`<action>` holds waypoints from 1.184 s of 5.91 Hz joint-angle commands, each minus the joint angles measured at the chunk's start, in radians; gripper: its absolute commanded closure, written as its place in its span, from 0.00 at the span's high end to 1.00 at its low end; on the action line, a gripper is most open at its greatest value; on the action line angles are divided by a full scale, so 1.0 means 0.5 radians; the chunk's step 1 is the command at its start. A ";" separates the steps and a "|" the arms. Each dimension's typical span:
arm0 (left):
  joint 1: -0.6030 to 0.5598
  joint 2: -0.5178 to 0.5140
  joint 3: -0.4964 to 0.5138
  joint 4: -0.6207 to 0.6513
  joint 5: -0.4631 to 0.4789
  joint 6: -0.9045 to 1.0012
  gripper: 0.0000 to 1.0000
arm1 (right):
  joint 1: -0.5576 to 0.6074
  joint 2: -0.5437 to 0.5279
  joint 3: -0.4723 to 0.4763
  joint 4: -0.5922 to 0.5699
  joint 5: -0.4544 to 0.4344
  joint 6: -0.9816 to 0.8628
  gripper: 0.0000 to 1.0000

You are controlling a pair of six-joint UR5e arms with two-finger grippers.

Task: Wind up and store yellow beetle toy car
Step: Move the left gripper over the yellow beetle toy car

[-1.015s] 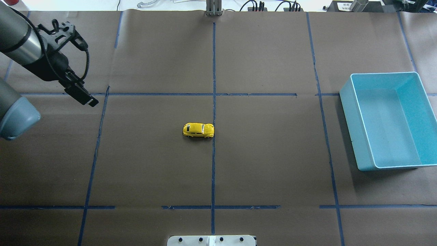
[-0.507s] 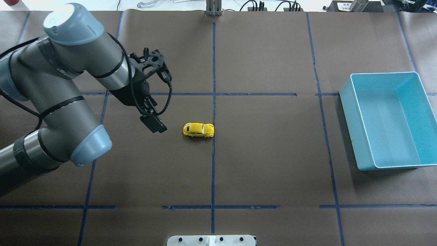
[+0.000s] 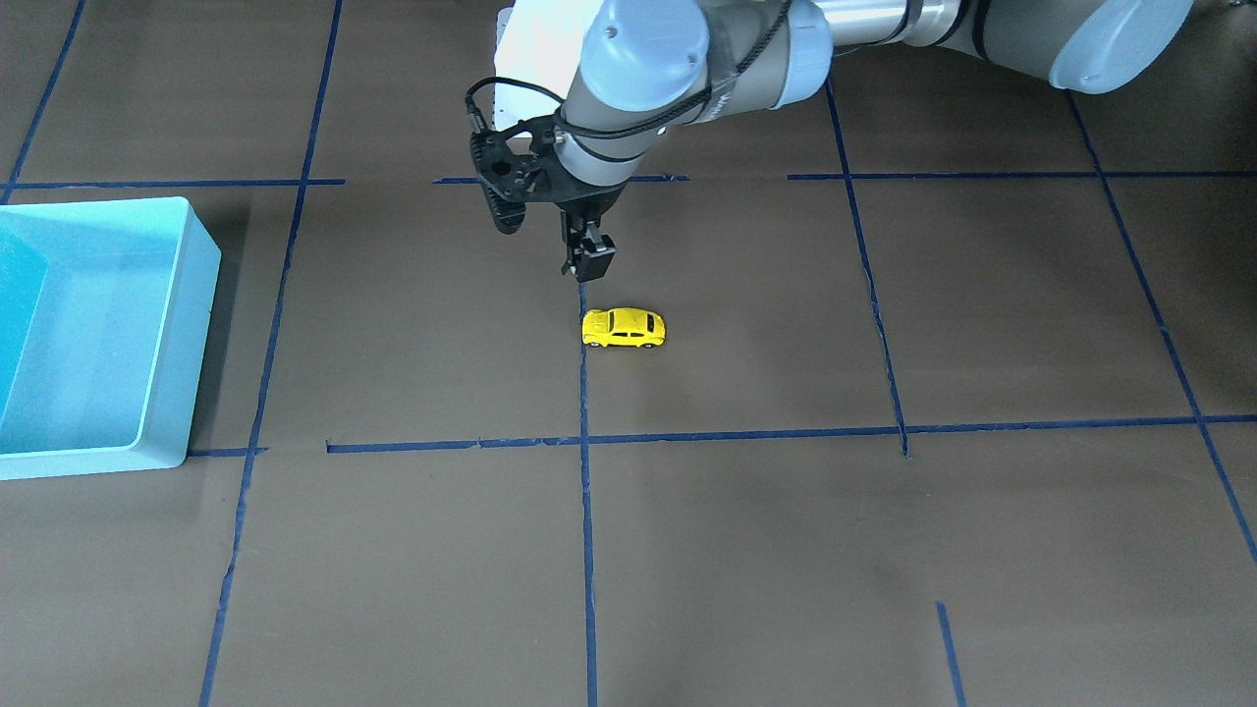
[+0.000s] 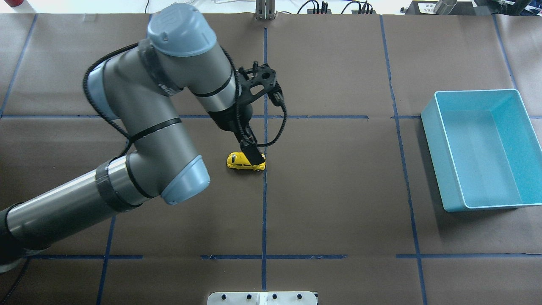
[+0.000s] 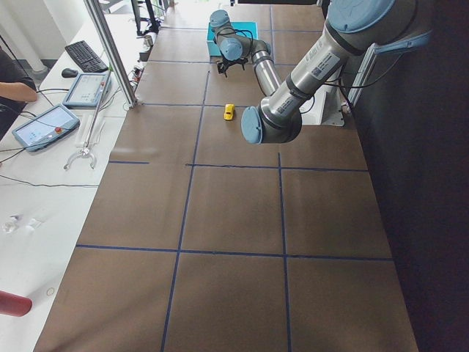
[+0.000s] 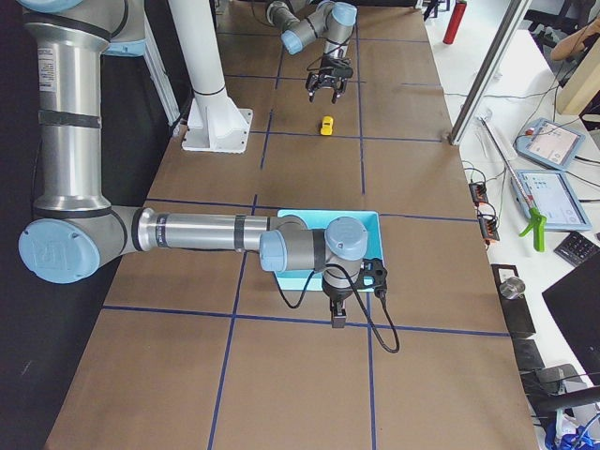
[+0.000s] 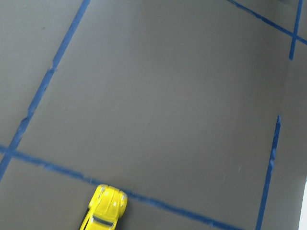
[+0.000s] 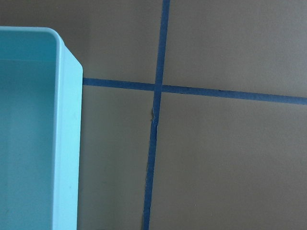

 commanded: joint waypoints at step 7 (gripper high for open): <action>0.178 -0.021 0.147 0.408 0.925 1.109 1.00 | -0.001 -0.005 0.004 0.000 0.000 0.000 1.00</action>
